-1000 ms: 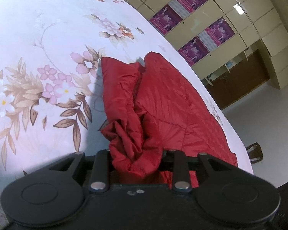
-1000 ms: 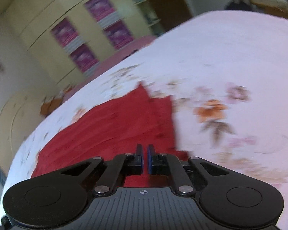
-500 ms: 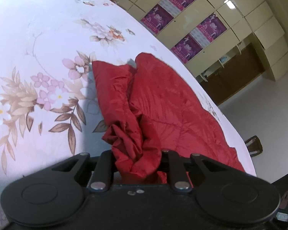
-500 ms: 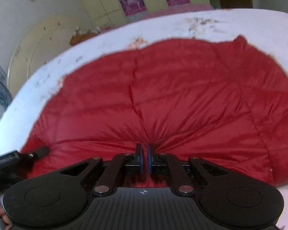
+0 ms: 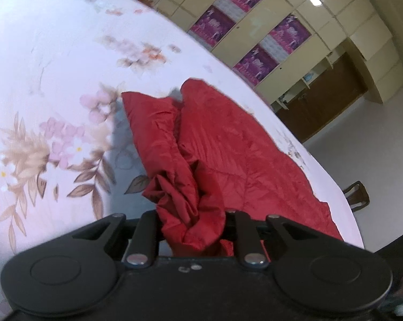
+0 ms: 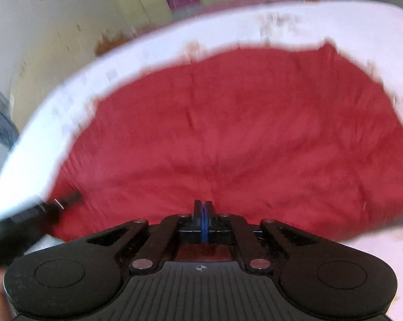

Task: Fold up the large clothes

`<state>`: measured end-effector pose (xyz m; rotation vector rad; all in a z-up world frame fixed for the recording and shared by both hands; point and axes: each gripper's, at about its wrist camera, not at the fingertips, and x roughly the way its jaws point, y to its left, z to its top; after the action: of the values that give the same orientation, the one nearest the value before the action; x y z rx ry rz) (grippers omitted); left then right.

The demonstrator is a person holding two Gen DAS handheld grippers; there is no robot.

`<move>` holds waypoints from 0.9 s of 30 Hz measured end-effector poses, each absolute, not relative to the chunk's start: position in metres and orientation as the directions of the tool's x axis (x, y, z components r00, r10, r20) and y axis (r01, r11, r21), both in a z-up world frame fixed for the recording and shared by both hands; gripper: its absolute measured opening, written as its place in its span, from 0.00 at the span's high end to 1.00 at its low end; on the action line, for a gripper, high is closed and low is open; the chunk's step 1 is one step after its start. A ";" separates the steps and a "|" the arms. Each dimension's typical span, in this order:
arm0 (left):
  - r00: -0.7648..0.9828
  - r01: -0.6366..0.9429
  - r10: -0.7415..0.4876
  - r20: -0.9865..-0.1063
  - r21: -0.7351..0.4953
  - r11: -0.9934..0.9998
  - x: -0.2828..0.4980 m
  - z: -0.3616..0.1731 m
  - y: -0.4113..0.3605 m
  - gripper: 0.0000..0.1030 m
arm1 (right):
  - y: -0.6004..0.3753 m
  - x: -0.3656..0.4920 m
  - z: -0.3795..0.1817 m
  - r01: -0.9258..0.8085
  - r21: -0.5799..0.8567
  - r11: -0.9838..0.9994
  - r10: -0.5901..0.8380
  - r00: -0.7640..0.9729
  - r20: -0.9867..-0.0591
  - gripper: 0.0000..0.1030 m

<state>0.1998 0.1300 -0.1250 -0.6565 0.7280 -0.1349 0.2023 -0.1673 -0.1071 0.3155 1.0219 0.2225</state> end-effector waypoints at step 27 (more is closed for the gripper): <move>0.789 0.288 -0.392 -0.472 -0.279 0.916 0.198 0.007 -0.084 0.84 | -0.312 0.206 -0.093 0.033 0.663 0.748 0.493 0.641 -0.588 0.98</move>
<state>0.1978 -0.0836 0.0066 -0.1969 0.5498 -0.3687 0.2061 -0.3124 -0.0931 0.6918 0.8463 0.2870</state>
